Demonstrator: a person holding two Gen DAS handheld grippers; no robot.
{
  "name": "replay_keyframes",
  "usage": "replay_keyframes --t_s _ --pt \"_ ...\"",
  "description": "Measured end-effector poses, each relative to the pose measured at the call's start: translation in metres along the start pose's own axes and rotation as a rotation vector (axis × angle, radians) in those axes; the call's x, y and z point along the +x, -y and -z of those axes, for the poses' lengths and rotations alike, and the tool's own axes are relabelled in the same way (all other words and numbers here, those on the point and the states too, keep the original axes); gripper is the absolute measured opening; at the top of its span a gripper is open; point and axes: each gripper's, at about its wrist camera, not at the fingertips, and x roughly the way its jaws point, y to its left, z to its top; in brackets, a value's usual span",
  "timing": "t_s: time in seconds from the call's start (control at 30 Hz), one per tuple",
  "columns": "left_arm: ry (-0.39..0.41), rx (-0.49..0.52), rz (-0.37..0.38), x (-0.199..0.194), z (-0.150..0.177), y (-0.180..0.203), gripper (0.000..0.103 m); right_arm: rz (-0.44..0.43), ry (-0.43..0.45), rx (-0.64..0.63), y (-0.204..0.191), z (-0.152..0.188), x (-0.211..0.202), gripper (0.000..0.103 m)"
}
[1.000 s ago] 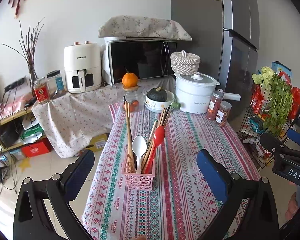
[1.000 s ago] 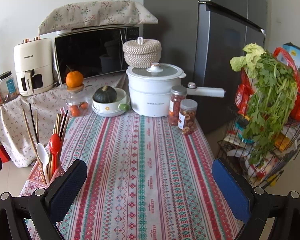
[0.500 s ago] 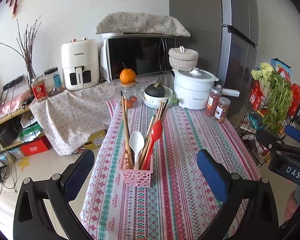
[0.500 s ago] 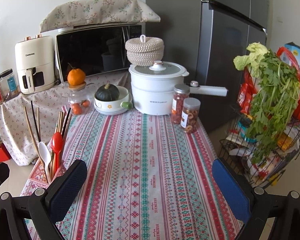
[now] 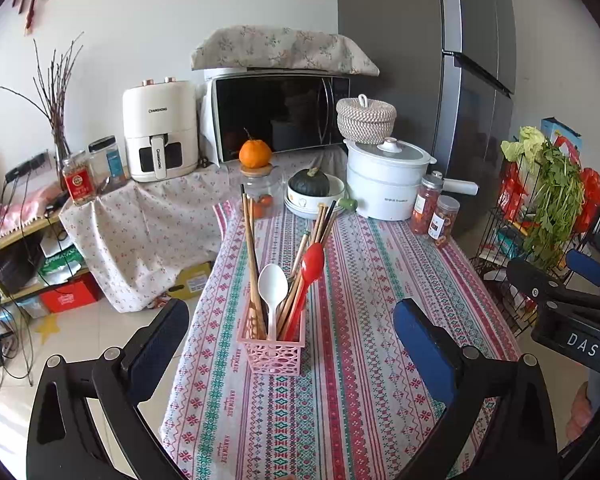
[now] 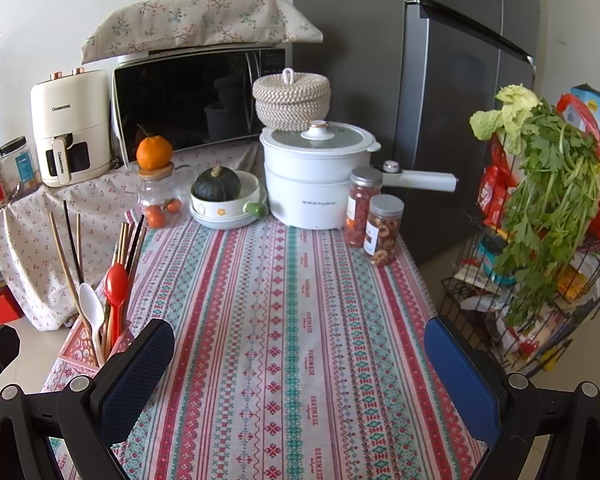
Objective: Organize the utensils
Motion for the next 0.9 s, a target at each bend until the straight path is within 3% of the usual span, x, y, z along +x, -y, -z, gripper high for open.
replay_keyframes --t_s 0.9 --pt "-0.03 -0.012 0.008 0.0061 0.003 -0.0008 0.103 0.002 0.004 0.008 -0.0032 -0.0031 -0.0012 0.103"
